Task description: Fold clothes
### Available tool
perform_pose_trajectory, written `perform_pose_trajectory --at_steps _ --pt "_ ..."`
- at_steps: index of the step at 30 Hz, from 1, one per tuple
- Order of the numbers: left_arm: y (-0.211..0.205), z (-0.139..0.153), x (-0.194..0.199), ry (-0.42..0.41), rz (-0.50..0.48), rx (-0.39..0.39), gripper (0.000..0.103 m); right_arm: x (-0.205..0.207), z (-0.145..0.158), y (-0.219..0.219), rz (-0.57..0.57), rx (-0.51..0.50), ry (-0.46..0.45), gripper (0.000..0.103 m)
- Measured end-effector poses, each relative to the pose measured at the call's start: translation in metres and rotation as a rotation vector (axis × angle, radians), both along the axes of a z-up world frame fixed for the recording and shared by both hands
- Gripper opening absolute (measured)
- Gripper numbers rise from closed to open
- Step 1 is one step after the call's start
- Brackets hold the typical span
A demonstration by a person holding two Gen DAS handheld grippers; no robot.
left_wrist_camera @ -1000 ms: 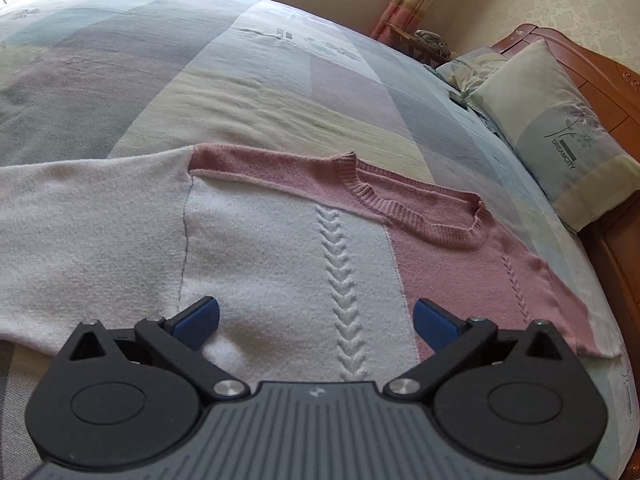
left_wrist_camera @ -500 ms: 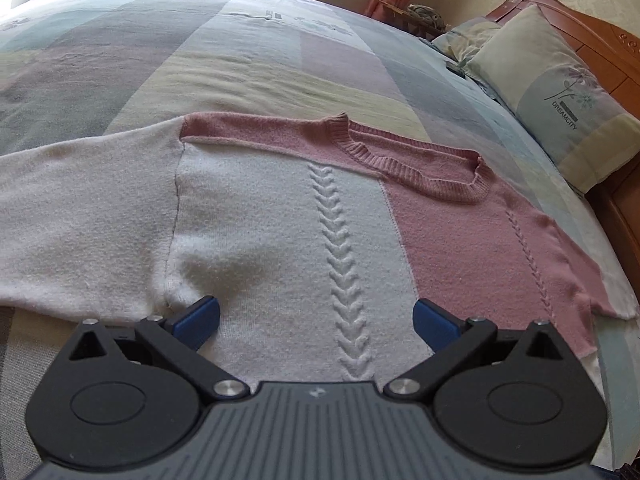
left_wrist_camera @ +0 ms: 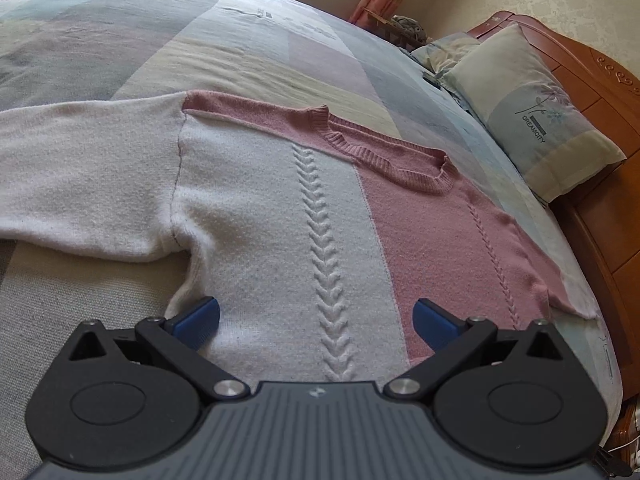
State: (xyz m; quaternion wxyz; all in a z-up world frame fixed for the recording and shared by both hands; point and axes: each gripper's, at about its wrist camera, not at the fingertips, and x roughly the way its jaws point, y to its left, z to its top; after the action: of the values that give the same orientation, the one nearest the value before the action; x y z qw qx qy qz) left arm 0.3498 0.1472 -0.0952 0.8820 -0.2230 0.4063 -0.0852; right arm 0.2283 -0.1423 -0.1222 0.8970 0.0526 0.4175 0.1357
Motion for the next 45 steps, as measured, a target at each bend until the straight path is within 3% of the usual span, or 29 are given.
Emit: perform_pose_trajectory --at_steps 3,6,14,17,21,23,26,29,38,45 --pt "-0.007 -0.002 -0.007 -0.003 -0.021 -0.031 0.102 0.0 0.0 0.001 0.002 -0.004 -0.001 0.103" --pt "-0.01 -0.006 -0.008 -0.011 -0.026 0.014 0.102 0.0 0.0 0.001 0.002 -0.006 0.001 0.103" --pt "0.06 0.043 -0.026 -0.114 0.17 0.016 0.102 0.0 0.002 -0.002 0.003 0.01 0.007 0.103" --pt "0.109 0.044 -0.036 -0.133 0.319 -0.014 0.102 0.0 0.002 -0.004 -0.004 0.025 0.012 0.103" --pt "0.163 0.023 -0.051 -0.11 0.476 -0.051 0.102 -0.001 0.009 -0.012 -0.005 0.136 0.001 0.103" --pt "0.185 0.008 -0.059 -0.098 0.53 -0.095 0.102 -0.002 0.014 -0.016 0.002 0.21 -0.022 0.103" --pt "0.208 -0.014 -0.07 -0.098 0.601 -0.172 0.102 -0.006 0.02 -0.014 0.006 0.245 -0.073 0.103" --pt "0.218 -0.027 -0.076 -0.17 0.617 -0.245 0.102 -0.005 0.02 -0.011 0.012 0.253 -0.083 0.103" --pt "0.232 -0.035 -0.061 -0.256 0.667 -0.24 0.102 -0.002 0.017 -0.016 -0.024 0.298 -0.081 0.103" --pt "0.255 -0.04 -0.061 -0.32 0.776 -0.29 0.102 0.0 0.013 -0.017 -0.037 0.293 -0.067 0.103"
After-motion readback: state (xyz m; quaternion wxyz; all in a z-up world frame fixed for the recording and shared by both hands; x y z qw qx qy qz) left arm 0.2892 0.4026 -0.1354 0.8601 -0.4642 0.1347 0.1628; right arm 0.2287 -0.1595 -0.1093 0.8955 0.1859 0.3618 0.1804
